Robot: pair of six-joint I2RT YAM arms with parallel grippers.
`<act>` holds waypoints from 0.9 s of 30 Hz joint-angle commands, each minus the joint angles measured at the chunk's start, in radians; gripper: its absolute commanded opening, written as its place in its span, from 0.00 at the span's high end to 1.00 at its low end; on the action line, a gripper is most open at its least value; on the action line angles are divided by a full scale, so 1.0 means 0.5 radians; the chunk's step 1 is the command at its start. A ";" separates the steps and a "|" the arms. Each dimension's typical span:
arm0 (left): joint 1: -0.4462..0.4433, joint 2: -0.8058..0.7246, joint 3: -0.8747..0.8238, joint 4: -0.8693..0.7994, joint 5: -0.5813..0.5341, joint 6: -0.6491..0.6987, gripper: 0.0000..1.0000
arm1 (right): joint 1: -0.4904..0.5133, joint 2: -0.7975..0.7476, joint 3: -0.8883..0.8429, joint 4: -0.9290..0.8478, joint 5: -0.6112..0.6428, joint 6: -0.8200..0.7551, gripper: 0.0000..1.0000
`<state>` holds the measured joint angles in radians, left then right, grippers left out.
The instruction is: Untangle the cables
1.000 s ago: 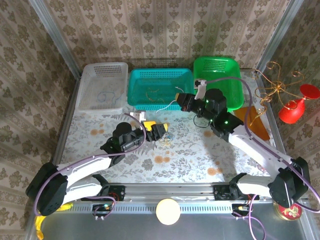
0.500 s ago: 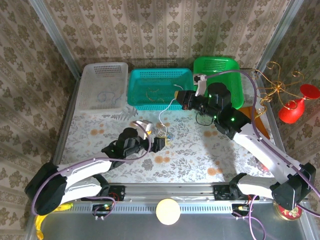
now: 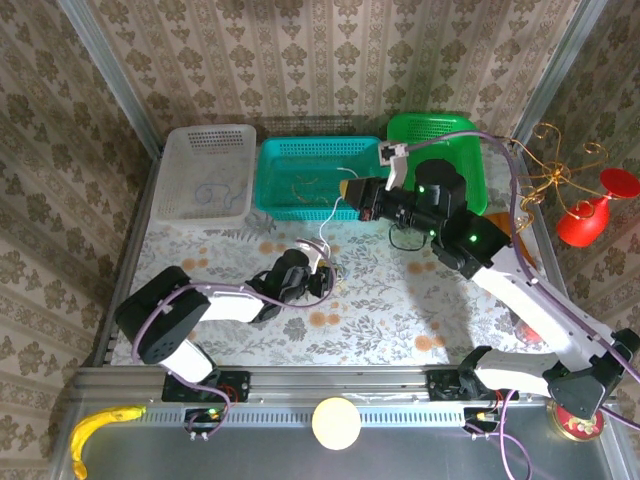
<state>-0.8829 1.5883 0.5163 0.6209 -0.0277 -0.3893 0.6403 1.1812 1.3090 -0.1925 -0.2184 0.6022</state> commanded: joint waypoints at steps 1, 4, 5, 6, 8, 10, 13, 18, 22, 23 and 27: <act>0.002 0.069 -0.037 0.231 -0.040 -0.062 0.76 | 0.009 -0.088 0.211 -0.057 -0.060 0.011 1.00; -0.001 0.110 -0.082 0.291 -0.032 -0.104 0.71 | 0.006 -0.076 0.429 -0.110 -0.064 0.000 1.00; 0.001 0.115 -0.101 0.311 -0.031 -0.113 0.70 | 0.002 -0.066 0.502 -0.129 -0.066 -0.002 1.00; 0.000 0.115 -0.114 0.322 -0.031 -0.123 0.68 | -0.003 -0.048 0.594 -0.142 -0.074 -0.004 1.00; 0.000 0.122 -0.138 0.342 -0.028 -0.137 0.67 | -0.015 -0.011 0.748 -0.168 -0.088 -0.005 1.00; -0.001 0.125 -0.158 0.367 -0.022 -0.148 0.66 | -0.031 0.032 0.898 -0.185 -0.091 -0.005 1.00; 0.001 0.134 -0.178 0.404 -0.012 -0.168 0.66 | -0.056 0.107 1.096 -0.227 -0.097 -0.010 1.00; -0.001 0.089 -0.195 0.437 0.035 -0.197 0.56 | -0.084 0.214 1.284 -0.341 -0.046 -0.089 1.00; 0.008 -0.046 -0.185 0.376 0.111 -0.240 0.38 | -0.114 0.254 1.260 -0.393 0.014 -0.177 1.00; 0.008 -0.084 -0.180 0.340 0.125 -0.249 0.33 | -0.119 0.258 1.236 -0.396 0.029 -0.201 1.00; 0.022 -0.271 -0.123 0.125 0.181 -0.287 0.05 | -0.153 0.254 1.097 -0.377 0.112 -0.277 1.00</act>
<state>-0.8810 1.5105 0.4316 0.7544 0.0265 -0.5182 0.5762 1.3094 1.8843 -0.3603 -0.2092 0.5175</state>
